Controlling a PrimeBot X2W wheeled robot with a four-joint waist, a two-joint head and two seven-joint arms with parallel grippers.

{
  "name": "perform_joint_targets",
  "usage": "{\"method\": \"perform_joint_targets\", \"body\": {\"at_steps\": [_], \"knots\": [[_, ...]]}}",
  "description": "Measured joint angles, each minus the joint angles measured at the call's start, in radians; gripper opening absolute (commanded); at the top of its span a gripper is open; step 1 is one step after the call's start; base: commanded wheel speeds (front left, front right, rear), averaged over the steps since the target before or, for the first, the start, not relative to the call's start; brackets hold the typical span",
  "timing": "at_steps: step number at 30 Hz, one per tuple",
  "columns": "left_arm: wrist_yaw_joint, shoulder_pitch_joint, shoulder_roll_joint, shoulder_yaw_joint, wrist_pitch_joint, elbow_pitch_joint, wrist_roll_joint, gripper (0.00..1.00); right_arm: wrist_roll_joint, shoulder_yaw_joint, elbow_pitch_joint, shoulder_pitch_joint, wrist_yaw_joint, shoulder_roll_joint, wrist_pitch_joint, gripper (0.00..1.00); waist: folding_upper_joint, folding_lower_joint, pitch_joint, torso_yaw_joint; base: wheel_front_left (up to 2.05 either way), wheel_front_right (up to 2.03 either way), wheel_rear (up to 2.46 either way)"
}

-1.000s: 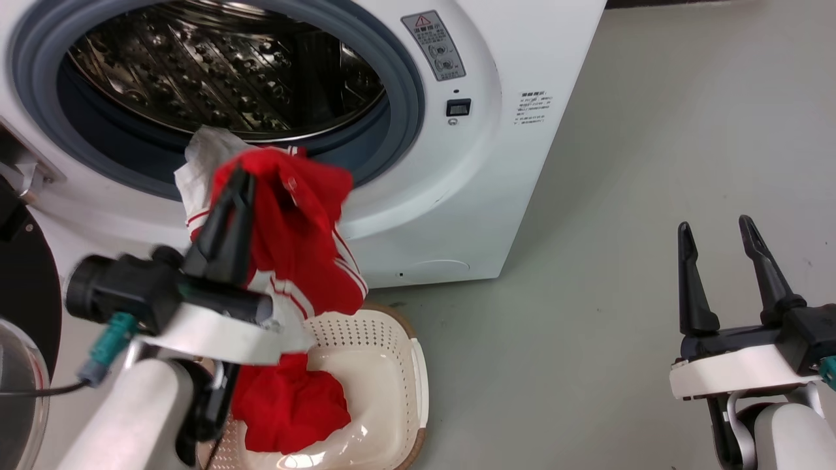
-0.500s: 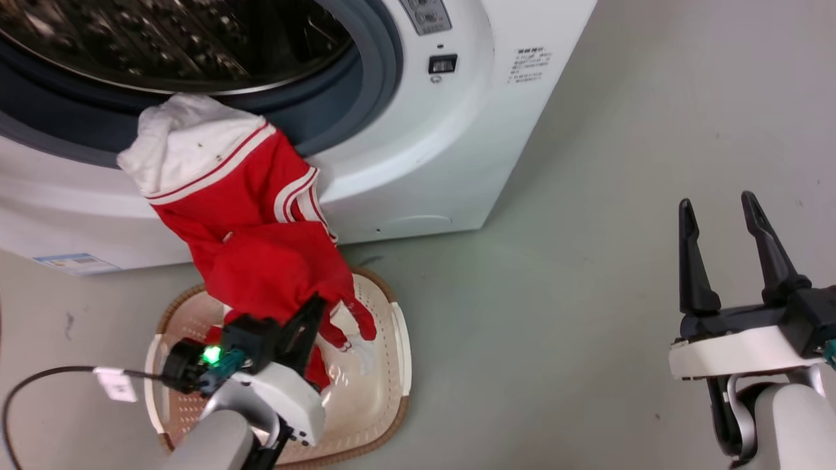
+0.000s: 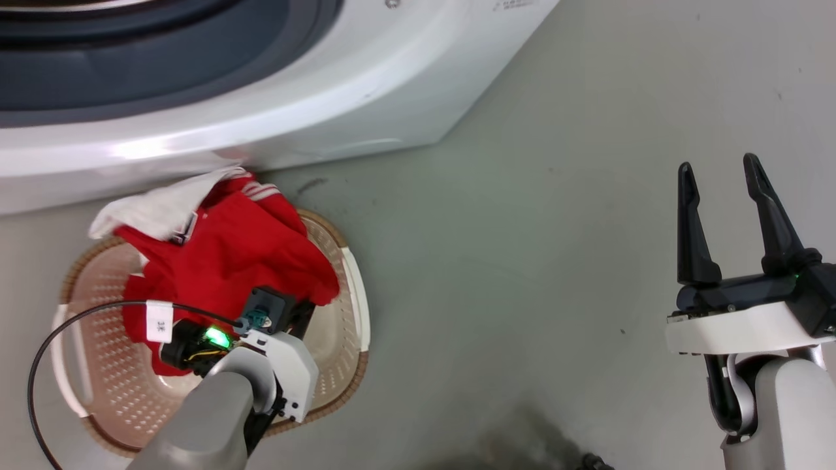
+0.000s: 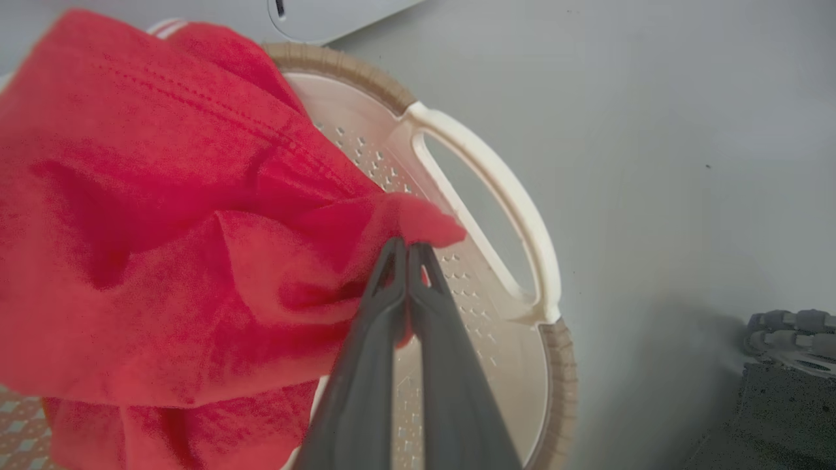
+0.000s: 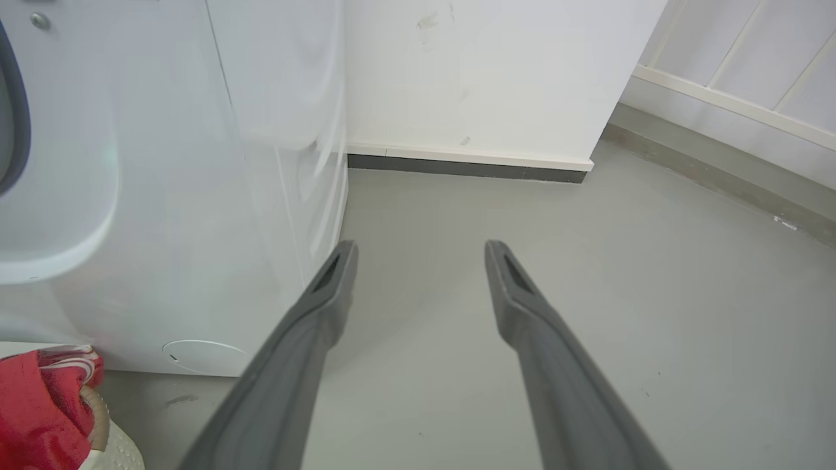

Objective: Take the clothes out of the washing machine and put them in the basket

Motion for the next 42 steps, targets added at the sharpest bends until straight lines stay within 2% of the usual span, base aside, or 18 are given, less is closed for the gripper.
{"method": "perform_joint_targets", "body": {"at_steps": [6, 8, 11, 22, 23, 24, 33, 42], "knots": [[-0.007, -0.105, 0.003, 0.009, 0.012, 0.167, -0.026, 0.0, 0.022, 0.008, -0.023, -0.018, 0.0, 0.0, 0.0, 1.0, 0.0, 0.0, 0.101, -0.039, 0.0, 0.0, 0.0], [0.015, -0.148, 0.011, 0.012, 0.006, 0.213, -0.027, 0.0, 0.032, 0.006, -0.034, -0.029, 0.0, 0.0, 0.0, 1.0, 0.0, 0.0, 0.134, -0.048, 0.0, 0.0, 0.0], [0.023, -0.187, 0.023, -0.014, 0.012, 0.273, 0.009, 0.0, 0.04, 0.013, -0.036, -0.032, 0.0, 0.0, 0.0, 1.0, 0.0, 0.0001, 0.181, -0.059, 0.0, 0.0, 0.0], [0.051, -0.256, 0.016, -0.025, -0.006, 0.341, 0.013, 0.0, 0.044, 0.033, -0.051, -0.051, 0.0, 0.0, 0.0, 1.0, 0.0, 0.0, 0.264, -0.062, 0.0, 0.0, 0.0], [0.057, -0.259, 0.014, -0.024, -0.01, 0.342, 0.01, 0.27, 0.044, 0.031, -0.051, -0.052, 0.0, 0.0, 0.0, 1.0, 0.0, 0.0, 0.263, -0.059, 0.0, 0.0, 0.0], [0.063, -0.261, 0.011, -0.025, -0.013, 0.344, 0.01, 1.0, 0.043, 0.03, -0.05, -0.053, 0.0, 0.0, 0.0, 1.0, 0.0, 0.0, 0.261, -0.058, 0.0, 0.0, 0.0], [0.086, -0.221, -0.028, -0.034, -0.032, 0.331, 0.017, 1.0, 0.022, 0.008, -0.031, -0.061, 0.0, 0.0, 0.0, 1.0, 0.0, -0.0001, 0.174, -0.043, 0.0, 0.0, 0.0], [0.099, -0.102, -0.04, 0.072, -0.035, 0.042, 0.015, 1.0, -0.03, -0.033, 0.003, -0.035, 0.0, 0.001, 0.0, 1.0, 0.0, -0.0002, 0.0, 0.01, 0.0, 0.0, 0.0]]}}
